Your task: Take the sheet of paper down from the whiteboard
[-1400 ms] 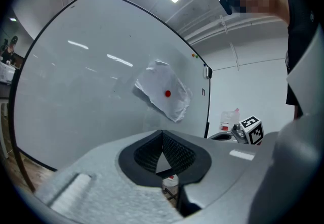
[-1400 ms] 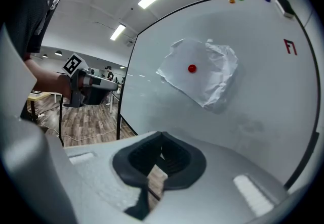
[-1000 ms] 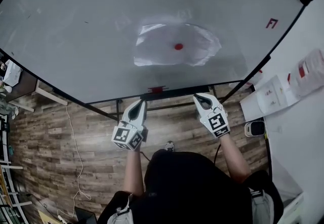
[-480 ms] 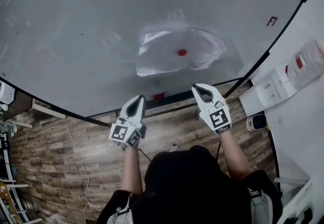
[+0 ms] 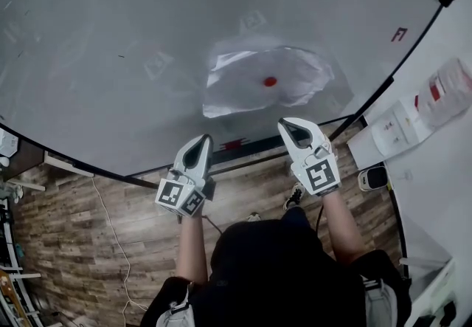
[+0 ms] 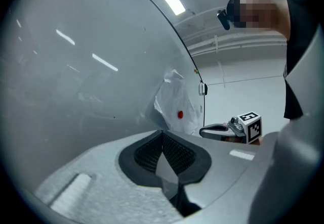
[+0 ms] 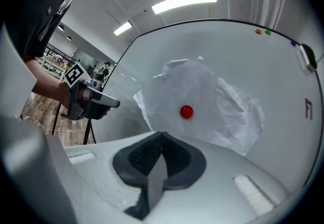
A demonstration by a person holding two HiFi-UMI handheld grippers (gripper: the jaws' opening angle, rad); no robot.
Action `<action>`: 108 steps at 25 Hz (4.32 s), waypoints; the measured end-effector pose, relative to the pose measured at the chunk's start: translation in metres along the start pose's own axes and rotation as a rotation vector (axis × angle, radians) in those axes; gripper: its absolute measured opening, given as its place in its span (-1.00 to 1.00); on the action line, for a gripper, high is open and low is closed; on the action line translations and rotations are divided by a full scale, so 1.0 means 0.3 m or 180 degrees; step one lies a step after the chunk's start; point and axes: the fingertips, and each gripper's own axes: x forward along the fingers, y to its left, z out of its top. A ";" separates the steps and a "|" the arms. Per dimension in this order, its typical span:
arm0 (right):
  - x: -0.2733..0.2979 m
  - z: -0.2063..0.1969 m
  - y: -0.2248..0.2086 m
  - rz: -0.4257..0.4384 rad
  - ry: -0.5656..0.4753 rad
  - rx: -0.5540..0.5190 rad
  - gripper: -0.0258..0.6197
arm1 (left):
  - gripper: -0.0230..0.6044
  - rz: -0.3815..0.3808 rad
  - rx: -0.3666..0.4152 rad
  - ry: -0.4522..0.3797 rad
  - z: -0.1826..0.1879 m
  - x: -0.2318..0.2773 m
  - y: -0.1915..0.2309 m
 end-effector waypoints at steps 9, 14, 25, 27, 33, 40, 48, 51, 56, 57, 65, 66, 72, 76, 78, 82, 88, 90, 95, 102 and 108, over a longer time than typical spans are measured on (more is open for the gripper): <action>0.077 0.082 -0.073 -0.0035 -0.0187 -0.0106 -0.78 | -0.89 0.0005 -0.0020 -0.0396 0.097 0.039 0.008; 0.113 0.104 -0.103 -0.0168 -0.0236 -0.0298 -0.62 | -0.88 -0.0003 -0.0052 -0.0527 0.130 0.047 0.022; 0.158 0.125 -0.168 -0.0540 -0.0304 -0.0393 -0.46 | -0.58 -0.0111 -0.0112 -0.0538 0.155 0.119 0.028; 0.165 0.121 -0.175 -0.0589 -0.0287 -0.0386 -0.47 | -0.58 -0.0113 -0.0122 -0.0535 0.152 0.130 0.029; 0.189 0.127 -0.178 -0.0635 -0.0285 -0.0426 -0.46 | -0.58 -0.0159 -0.0150 -0.0586 0.163 0.153 0.022; 0.202 0.139 -0.185 -0.0744 -0.0290 -0.0480 -0.48 | -0.79 -0.0095 -0.0077 -0.0568 0.163 0.149 0.035; 0.207 0.147 -0.181 -0.0744 -0.0288 -0.0454 -0.53 | -0.86 -0.0154 -0.0039 -0.0536 0.169 0.150 0.036; 0.204 0.145 -0.182 -0.0714 -0.0276 -0.0429 -0.53 | -0.87 -0.0153 -0.0086 -0.0548 0.164 0.142 0.036; 0.206 0.135 -0.177 -0.0659 -0.0249 -0.0341 -0.54 | -0.88 -0.0137 -0.0045 -0.0529 0.160 0.130 0.031; 0.202 0.134 -0.168 -0.0640 -0.0242 -0.0331 -0.54 | -0.89 -0.0122 -0.0046 -0.0526 0.158 0.120 0.032; 0.177 0.093 -0.094 -0.0542 -0.0164 -0.0225 -0.54 | -0.89 -0.0062 -0.0108 -0.0461 0.118 0.061 0.035; 0.173 0.085 -0.083 -0.0532 -0.0140 -0.0215 -0.54 | -0.89 -0.0065 -0.0119 -0.0443 0.111 0.054 0.032; 0.123 0.032 -0.017 -0.0512 0.0003 -0.0095 -0.54 | -0.90 -0.0119 -0.0177 -0.0317 0.063 0.008 0.004; 0.077 -0.011 0.042 -0.0463 0.0131 -0.0031 -0.54 | -0.90 -0.0088 -0.0219 -0.0248 0.029 -0.036 -0.013; 0.049 -0.037 0.076 -0.0420 0.0177 0.0022 -0.54 | -0.90 -0.0019 -0.0206 -0.0213 0.012 -0.072 -0.030; 0.005 -0.066 0.137 -0.0344 0.0214 0.0105 -0.54 | -0.90 0.0108 -0.0182 -0.0182 0.001 -0.138 -0.045; -0.119 -0.042 0.184 -0.0313 0.0170 0.0147 -0.54 | -0.90 0.0284 -0.0116 -0.0144 0.011 -0.246 -0.119; -0.191 -0.048 0.185 -0.0327 0.0175 0.0161 -0.54 | -0.90 0.0308 -0.0053 -0.0079 0.000 -0.267 -0.178; -0.433 -0.092 0.194 -0.0402 0.0242 0.0228 -0.54 | -0.90 0.0253 -0.0012 0.0028 -0.042 -0.317 -0.389; -0.821 -0.162 0.205 -0.0532 0.0405 0.0281 -0.54 | -0.90 0.0100 -0.0133 0.0063 -0.104 -0.392 -0.738; -1.093 -0.203 0.198 -0.0658 0.0396 0.0331 -0.54 | -0.90 0.0032 -0.0172 0.0169 -0.171 -0.467 -0.998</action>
